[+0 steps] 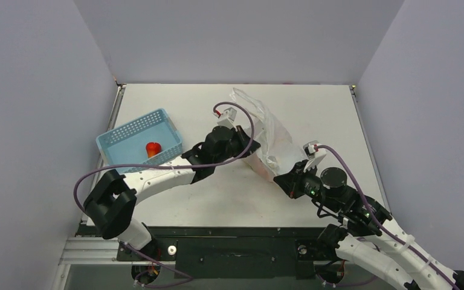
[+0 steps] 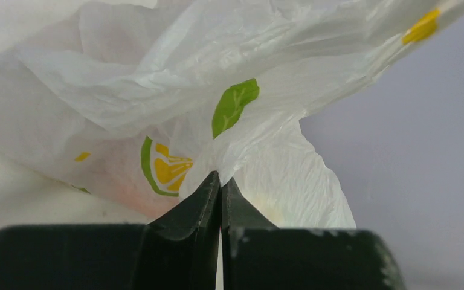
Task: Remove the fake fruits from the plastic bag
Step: Adjust the plastic bag at the center of the board.
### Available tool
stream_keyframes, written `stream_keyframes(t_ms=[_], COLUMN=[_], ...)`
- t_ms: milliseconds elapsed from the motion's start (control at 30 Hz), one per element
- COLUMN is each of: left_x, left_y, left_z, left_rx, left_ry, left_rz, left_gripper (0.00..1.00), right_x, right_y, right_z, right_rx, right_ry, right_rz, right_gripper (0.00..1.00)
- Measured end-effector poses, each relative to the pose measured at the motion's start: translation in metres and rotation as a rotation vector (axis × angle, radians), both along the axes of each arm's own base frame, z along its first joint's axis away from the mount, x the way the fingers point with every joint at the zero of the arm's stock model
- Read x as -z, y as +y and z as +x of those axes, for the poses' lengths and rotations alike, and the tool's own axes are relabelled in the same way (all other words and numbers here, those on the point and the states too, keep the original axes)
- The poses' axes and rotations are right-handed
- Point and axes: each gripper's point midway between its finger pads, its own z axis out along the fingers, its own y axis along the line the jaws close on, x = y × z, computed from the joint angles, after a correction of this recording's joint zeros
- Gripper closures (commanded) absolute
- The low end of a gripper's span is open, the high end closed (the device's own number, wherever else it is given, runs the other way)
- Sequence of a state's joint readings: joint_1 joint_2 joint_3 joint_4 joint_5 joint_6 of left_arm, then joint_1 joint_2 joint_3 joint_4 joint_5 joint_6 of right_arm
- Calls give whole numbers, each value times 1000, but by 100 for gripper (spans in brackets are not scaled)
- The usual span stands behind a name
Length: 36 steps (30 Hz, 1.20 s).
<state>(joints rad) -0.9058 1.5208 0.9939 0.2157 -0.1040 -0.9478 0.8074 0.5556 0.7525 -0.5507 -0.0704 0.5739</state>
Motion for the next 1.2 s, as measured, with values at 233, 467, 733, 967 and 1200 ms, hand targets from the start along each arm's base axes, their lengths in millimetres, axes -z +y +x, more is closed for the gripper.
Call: stream_keyframes(t_ms=[233,467,733,967,1200], left_x=[-22,-62,18,63,42], left_y=[12,-7,28,60,63], left_z=[72,81,51,33,36], left_rx=[10,151,151,94,73], left_ry=[-1,-68,64,146,95], left_rz=[-61,-110,-3,60,17], left_gripper=[100,100,100,100,100], right_x=[6,15,50,57,-8], right_y=[0,23,40,4,-23], right_z=[9,10,-20,-27,-10], right_rx=[48,26,-95,-12,148], right_ry=[-4,3,65,67,-42], right_rz=[5,46,-44,-98,8], right_gripper=[100,100,98,73,34])
